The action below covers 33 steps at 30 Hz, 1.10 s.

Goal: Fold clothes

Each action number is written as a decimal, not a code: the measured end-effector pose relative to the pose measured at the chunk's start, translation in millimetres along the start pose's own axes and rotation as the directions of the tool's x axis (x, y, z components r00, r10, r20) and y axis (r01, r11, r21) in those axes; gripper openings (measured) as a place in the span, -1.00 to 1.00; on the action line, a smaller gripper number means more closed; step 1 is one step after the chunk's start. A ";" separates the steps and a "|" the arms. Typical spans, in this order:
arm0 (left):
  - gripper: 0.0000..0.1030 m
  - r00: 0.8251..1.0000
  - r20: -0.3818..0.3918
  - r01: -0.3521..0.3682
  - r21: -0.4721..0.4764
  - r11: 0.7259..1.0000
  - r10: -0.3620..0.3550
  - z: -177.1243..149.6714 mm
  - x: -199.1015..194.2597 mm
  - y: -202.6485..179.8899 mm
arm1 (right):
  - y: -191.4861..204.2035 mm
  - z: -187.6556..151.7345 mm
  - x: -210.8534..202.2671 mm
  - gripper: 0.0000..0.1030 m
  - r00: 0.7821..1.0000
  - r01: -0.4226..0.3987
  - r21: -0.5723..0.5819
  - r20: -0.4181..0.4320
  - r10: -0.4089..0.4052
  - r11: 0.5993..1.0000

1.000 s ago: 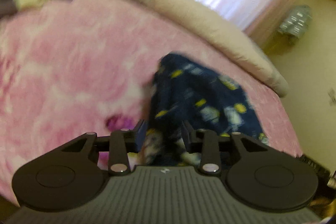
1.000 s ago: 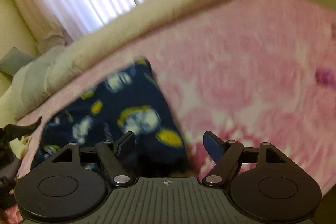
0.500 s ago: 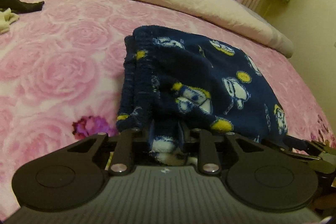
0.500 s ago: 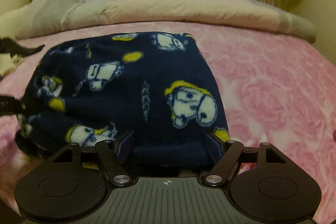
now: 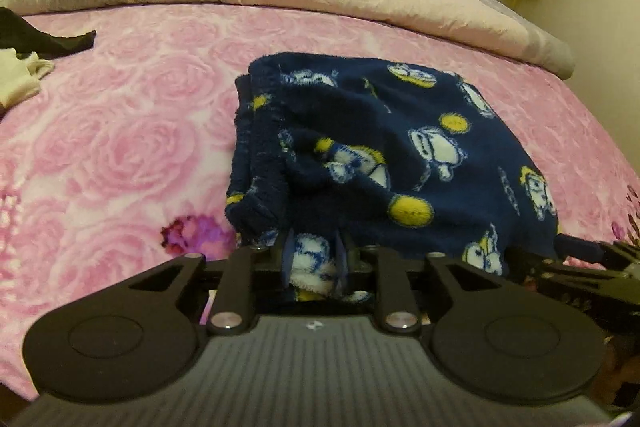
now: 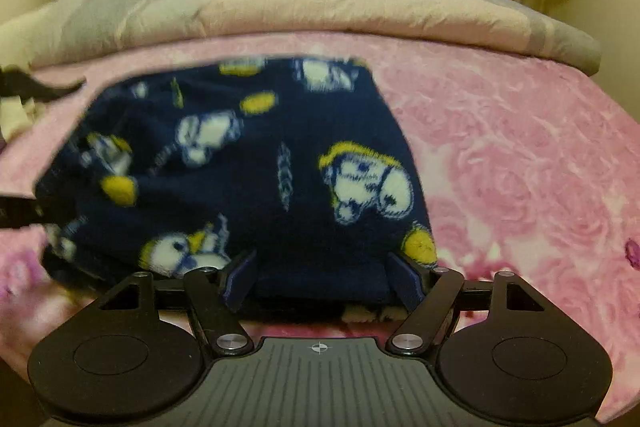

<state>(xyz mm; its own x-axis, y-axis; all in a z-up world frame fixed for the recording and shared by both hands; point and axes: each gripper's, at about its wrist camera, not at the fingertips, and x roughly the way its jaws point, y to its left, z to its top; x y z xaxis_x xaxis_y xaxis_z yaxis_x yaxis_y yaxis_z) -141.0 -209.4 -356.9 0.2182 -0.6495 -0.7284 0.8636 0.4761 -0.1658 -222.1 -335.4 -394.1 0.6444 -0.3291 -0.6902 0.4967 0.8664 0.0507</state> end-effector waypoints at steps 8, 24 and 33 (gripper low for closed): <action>-0.34 0.996 -0.064 -0.054 0.012 0.998 0.055 -16.2 -24.8 -12.7 | 3.8 -9.3 -31.8 0.46 0.999 -0.010 0.075 -0.037 0.013 0.997; -0.09 0.997 -0.031 -0.064 0.072 0.995 0.066 -39.1 -88.4 -30.6 | 15.2 -26.8 -90.2 0.46 0.998 0.053 0.123 -0.031 -0.049 0.991; -0.06 0.998 -0.012 -0.056 0.080 0.995 0.057 -51.9 -111.2 -29.3 | 27.3 -37.3 -115.7 0.46 0.999 0.049 0.120 0.000 -0.049 0.992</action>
<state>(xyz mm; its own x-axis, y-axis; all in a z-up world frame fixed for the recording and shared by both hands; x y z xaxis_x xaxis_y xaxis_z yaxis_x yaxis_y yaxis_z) -214.1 -120.4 -305.6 0.2622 -0.6142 -0.7443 0.8834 0.4631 -0.0710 -304.8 -259.7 -339.8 0.6193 -0.3716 -0.6916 0.5937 0.7981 0.1028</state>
